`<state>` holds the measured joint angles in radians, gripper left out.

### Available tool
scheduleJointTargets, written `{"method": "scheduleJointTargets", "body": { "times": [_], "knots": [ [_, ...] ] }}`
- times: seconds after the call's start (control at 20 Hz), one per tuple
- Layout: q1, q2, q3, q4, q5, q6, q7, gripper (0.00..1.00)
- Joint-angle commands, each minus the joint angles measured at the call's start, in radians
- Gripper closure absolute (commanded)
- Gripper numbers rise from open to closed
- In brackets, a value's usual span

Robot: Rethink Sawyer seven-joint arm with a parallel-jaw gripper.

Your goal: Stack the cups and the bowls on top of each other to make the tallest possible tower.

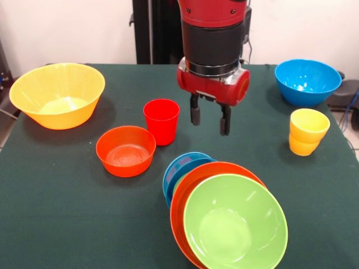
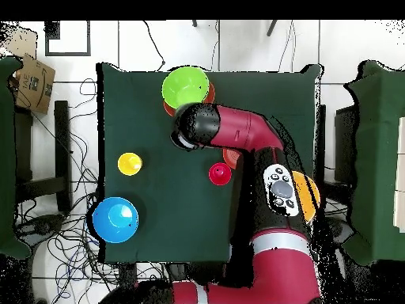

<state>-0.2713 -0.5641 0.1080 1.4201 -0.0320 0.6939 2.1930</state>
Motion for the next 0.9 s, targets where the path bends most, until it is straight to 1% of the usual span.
{"method": "scheduleJointTargets", "body": {
  "times": [0.05,0.15,0.2,0.35,0.55,0.75,0.9],
  "knots": [
    [0.023,0.043,0.077,0.079,0.015,-0.126,0.085,0.00],
    [0.029,0.023,0.073,0.095,0.017,-0.140,0.092,0.00],
    [0.028,0.012,0.080,0.109,0.016,-0.170,0.091,0.00],
    [0.019,-0.015,0.099,0.138,0.024,-0.199,0.080,0.00],
    [0.013,-0.045,0.106,0.146,0.027,-0.208,0.068,0.00],
    [0.005,-0.049,0.116,0.132,0.032,-0.204,0.057,0.00],
    [0.007,-0.024,0.104,0.116,0.025,-0.189,0.053,0.00]
  ]
}}
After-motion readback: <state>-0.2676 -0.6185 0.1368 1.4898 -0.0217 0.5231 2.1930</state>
